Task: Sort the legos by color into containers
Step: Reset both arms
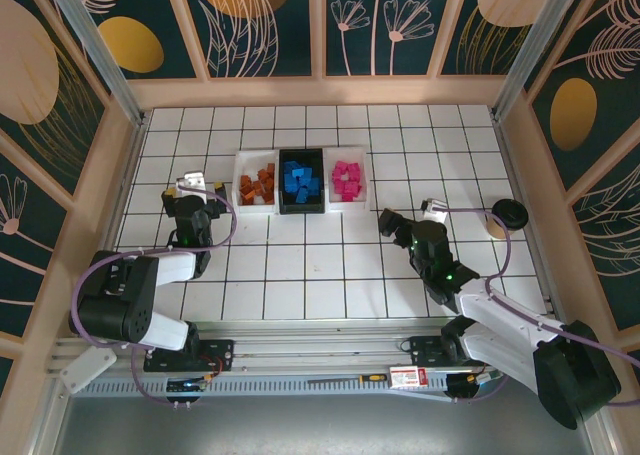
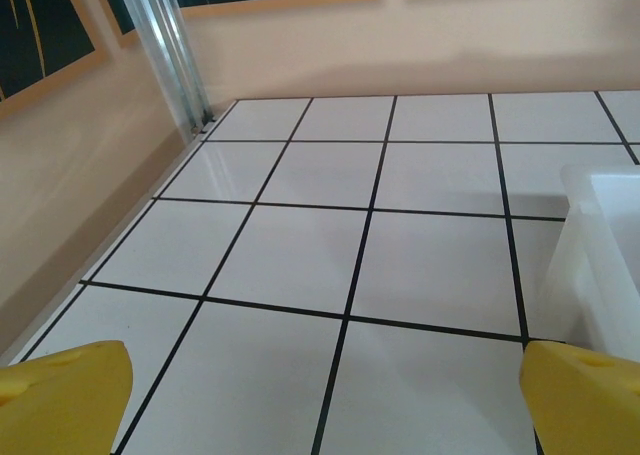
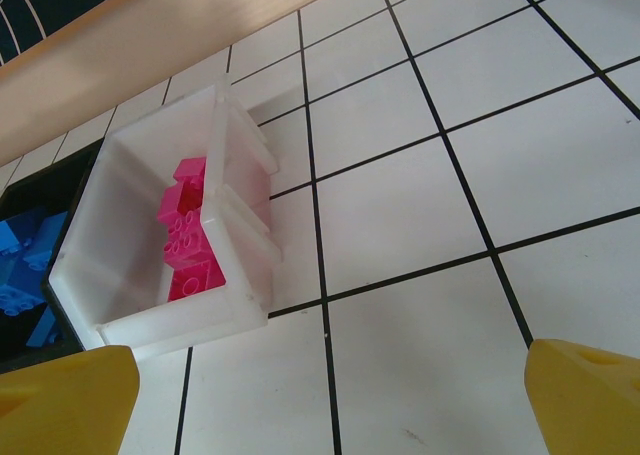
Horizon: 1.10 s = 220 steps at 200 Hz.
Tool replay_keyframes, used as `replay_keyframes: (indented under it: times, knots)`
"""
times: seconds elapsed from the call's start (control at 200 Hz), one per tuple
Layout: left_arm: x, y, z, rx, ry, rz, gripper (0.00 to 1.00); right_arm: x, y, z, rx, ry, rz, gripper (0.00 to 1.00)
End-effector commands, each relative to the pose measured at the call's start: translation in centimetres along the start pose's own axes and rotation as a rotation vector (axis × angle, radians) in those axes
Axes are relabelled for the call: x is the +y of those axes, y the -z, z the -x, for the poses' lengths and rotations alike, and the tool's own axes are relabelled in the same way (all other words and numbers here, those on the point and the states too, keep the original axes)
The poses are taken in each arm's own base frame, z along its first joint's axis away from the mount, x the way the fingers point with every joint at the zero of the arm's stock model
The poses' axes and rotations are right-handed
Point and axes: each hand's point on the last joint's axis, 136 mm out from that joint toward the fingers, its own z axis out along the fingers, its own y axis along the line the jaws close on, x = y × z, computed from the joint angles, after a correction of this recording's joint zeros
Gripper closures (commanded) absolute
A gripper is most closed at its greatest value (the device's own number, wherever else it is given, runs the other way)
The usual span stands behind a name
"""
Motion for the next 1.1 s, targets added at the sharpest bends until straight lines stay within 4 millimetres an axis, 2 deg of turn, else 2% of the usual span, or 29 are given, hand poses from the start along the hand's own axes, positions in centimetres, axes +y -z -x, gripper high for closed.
replay_keyframes:
  times: [0.0,0.09,0.165,0.26,0.31,0.34,0.39,0.47,0.591,0.776,0.896,0.926,1.011,1.096]
  knots:
    - [0.3,-0.2,1.3,-0.053,0.039,0.011,0.01,0.4,0.0,0.8,-0.027,-0.002,0.012,0.01]
    - [1.2,0.7,1.4,-0.111,0.072,0.010,0.01,0.5,-0.1,0.8,-0.022,0.002,0.012,0.01]
    - [2.2,0.3,1.0,-0.109,0.118,0.018,0.01,0.5,-0.2,0.8,-0.021,0.005,0.012,0.01]
    - [2.4,-0.3,0.6,-0.089,0.138,0.003,0.01,0.0,-0.2,0.8,-0.027,-0.001,-0.016,0.01]
    - [2.7,0.7,0.5,-0.123,0.158,-0.010,0.01,-0.5,-0.3,0.9,-0.033,-0.012,-0.044,0.01]
    - [3.1,1.6,-0.4,-0.135,0.160,-0.005,0.01,-0.8,-0.3,1.0,-0.038,-0.018,-0.060,0.01]
    - [3.8,3.2,0.9,-0.255,0.194,0.004,0.01,-1.0,-0.3,1.1,-0.045,-0.018,-0.073,0.01]
    - [3.5,1.1,0.0,-0.144,0.178,0.025,0.01,-1.1,-0.2,1.3,-0.053,-0.011,-0.081,0.01]
    - [4.0,1.5,0.2,-0.165,0.191,0.044,0.01,-0.4,0.0,2.0,-0.083,0.065,-0.045,0.01]
    - [4.0,1.5,0.1,-0.162,0.191,0.045,0.01,1.1,1.1,4.5,-0.230,0.187,0.040,0.01]
    - [4.0,1.4,0.1,-0.160,0.192,0.046,0.01,0.5,2.4,7.0,-0.376,0.218,0.003,0.01]
    - [4.0,1.4,0.0,-0.157,0.191,0.046,0.01,-0.7,2.5,8.1,-0.414,0.225,-0.046,0.01]
    - [3.9,1.4,0.1,-0.161,0.193,0.045,0.01,-2.3,2.7,9.9,-0.478,0.273,-0.115,0.01]
    - [3.9,1.4,0.1,-0.160,0.191,0.044,0.01,-4.5,2.4,10.9,-0.506,0.316,-0.195,0.01]
